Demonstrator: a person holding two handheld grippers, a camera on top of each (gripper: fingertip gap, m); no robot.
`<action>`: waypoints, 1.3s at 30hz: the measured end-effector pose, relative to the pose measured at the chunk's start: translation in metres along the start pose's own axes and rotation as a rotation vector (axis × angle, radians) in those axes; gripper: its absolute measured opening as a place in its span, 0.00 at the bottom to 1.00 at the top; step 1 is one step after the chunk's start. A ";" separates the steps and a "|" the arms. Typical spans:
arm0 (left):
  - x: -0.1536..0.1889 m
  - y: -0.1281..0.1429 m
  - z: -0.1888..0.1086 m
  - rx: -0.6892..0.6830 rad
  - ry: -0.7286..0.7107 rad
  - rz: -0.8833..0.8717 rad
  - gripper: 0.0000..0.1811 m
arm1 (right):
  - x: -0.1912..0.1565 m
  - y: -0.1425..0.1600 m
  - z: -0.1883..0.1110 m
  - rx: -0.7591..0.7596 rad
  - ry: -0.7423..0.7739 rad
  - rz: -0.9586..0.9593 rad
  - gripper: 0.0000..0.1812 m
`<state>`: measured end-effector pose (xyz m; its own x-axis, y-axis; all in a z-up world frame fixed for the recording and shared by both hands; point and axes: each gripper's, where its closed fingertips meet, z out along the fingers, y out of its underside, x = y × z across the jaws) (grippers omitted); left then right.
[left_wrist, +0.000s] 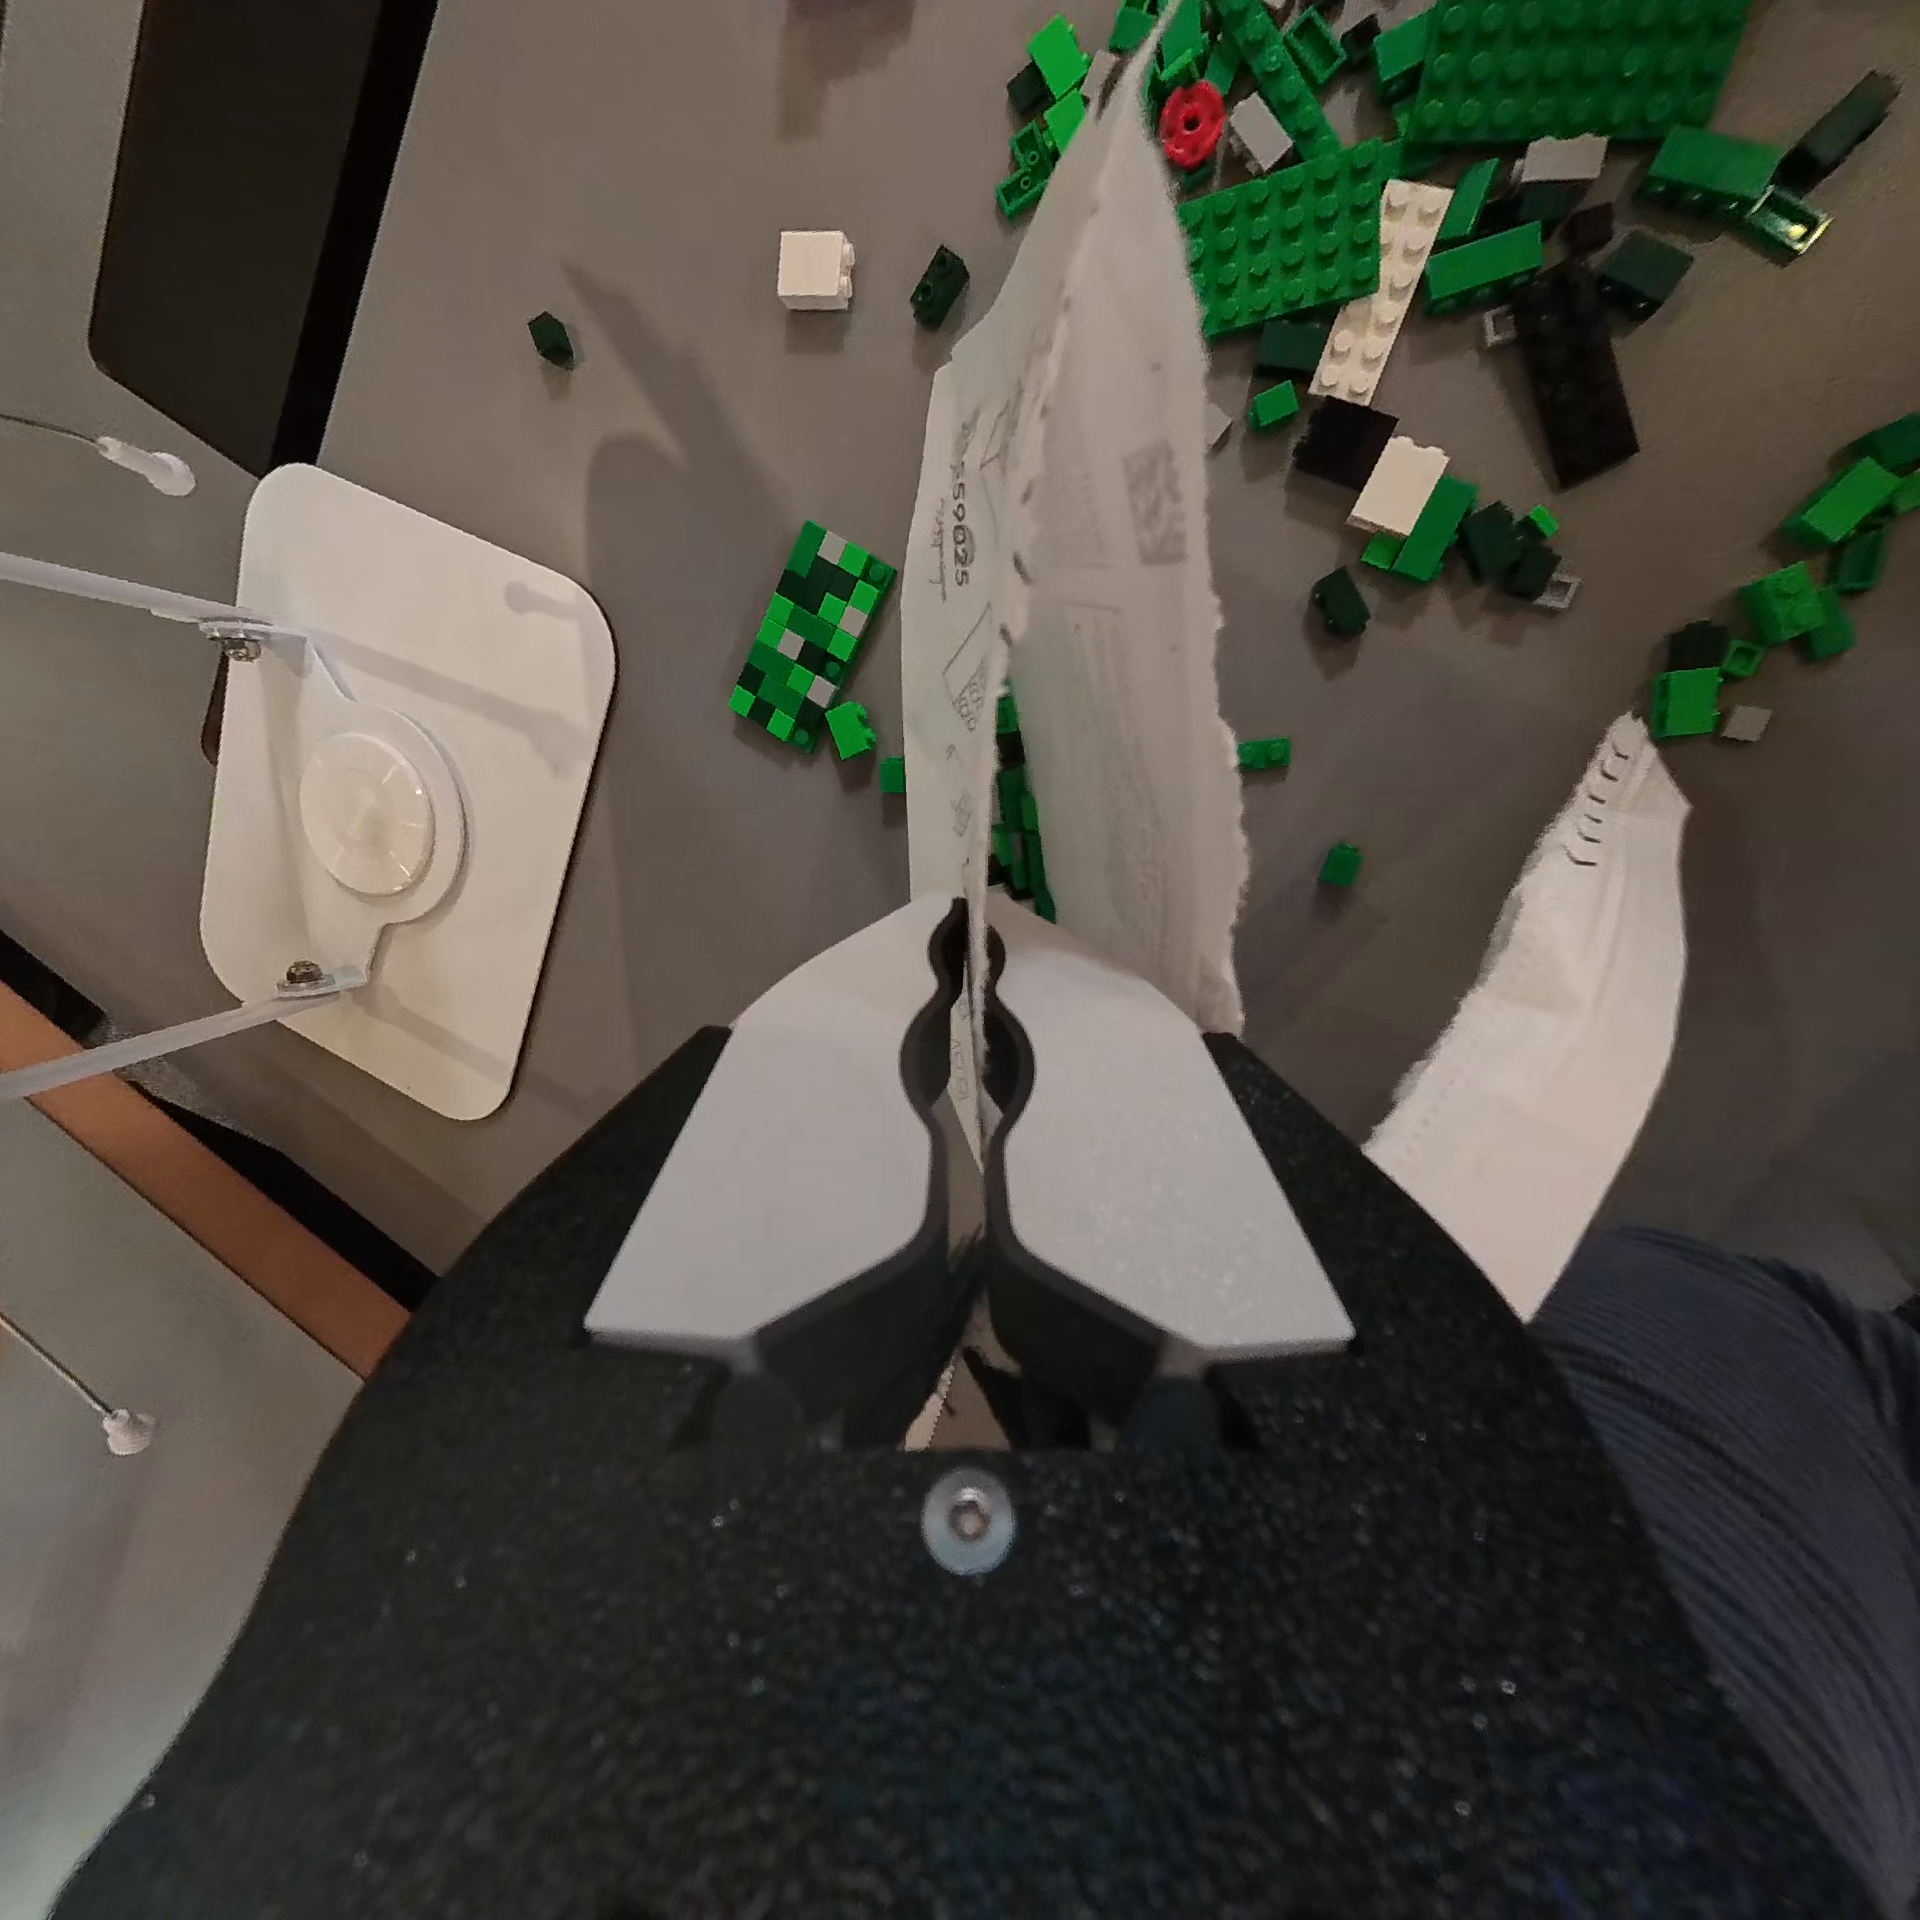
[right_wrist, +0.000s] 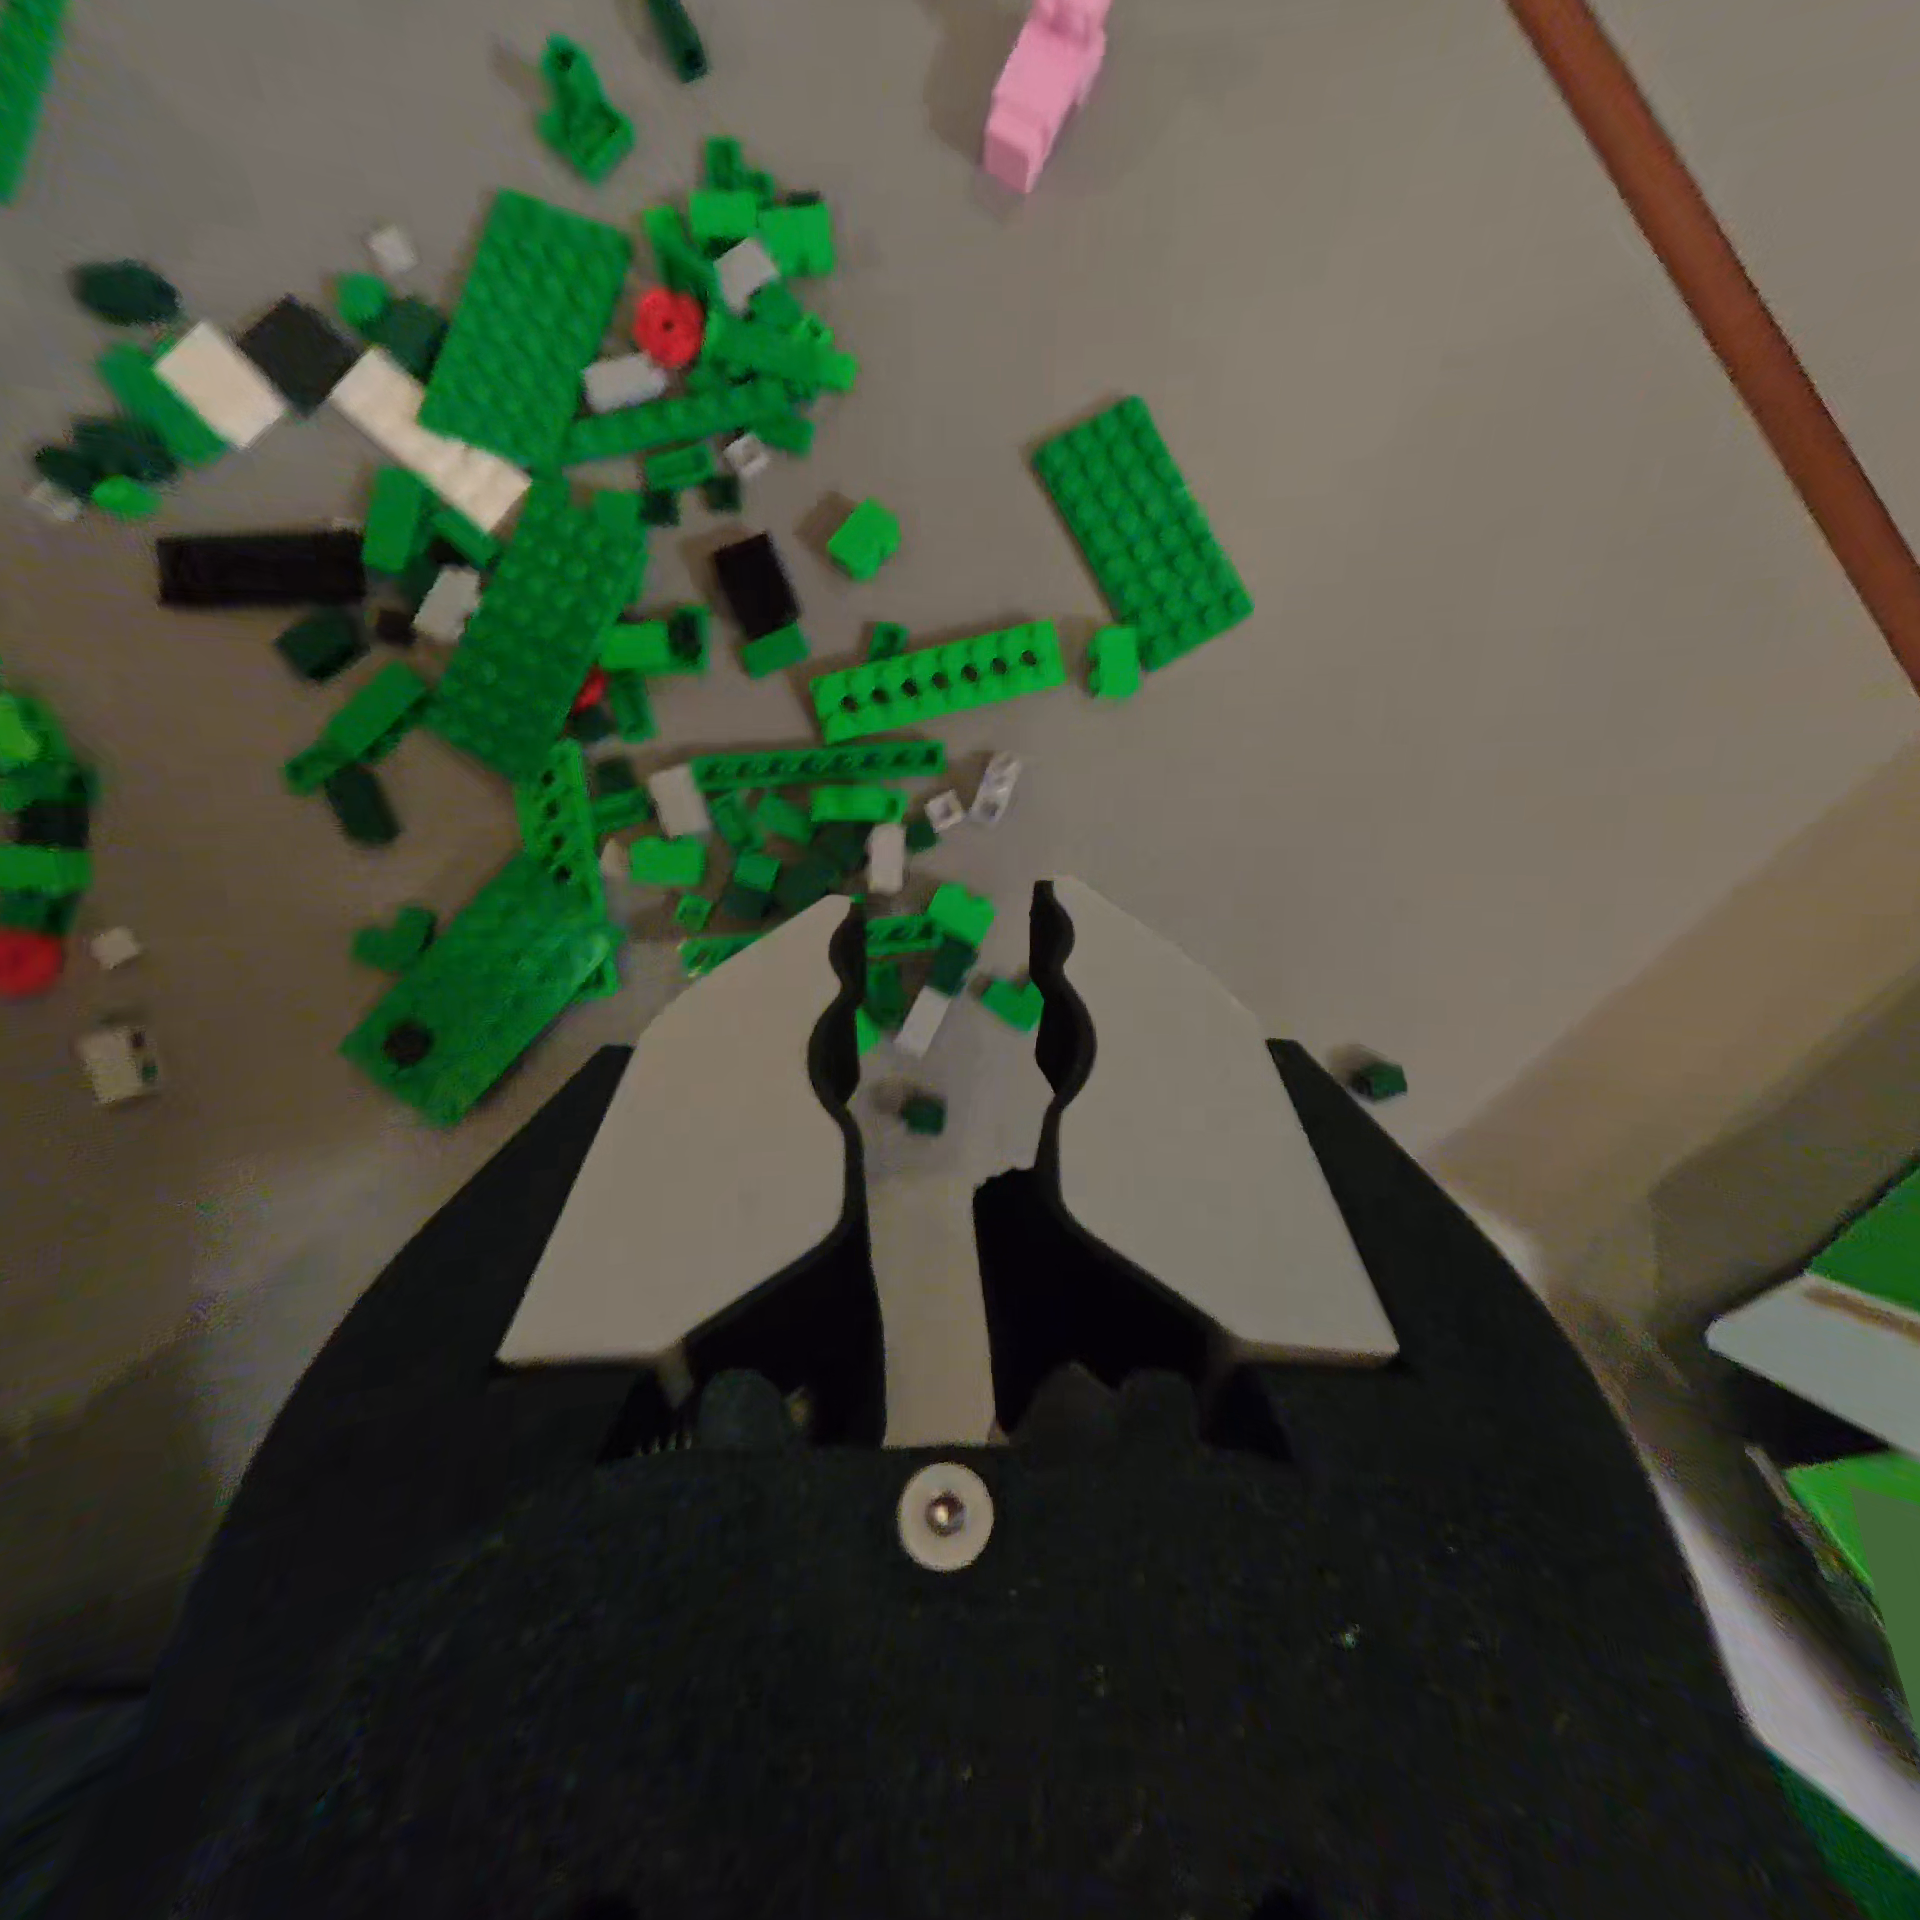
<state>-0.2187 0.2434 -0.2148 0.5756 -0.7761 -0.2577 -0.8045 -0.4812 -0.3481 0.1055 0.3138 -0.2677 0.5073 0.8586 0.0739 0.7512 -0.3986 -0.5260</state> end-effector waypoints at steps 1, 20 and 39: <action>0.000 0.000 0.000 0.002 0.001 -0.001 0.00 | -0.005 0.006 -0.008 -0.017 0.021 -0.020 0.17; 0.001 0.000 -0.002 0.018 0.008 0.002 0.00 | -0.029 0.093 -0.089 -0.080 0.211 0.105 0.12; 0.005 -0.004 -0.001 0.016 0.017 0.020 0.00 | -0.101 0.107 0.007 -0.290 -0.183 -0.167 0.09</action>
<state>-0.2131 0.2408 -0.2138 0.5568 -0.7924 -0.2491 -0.8132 -0.4589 -0.3578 0.1317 0.1867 -0.3370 0.3037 0.9524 -0.0279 0.9188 -0.3005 -0.2560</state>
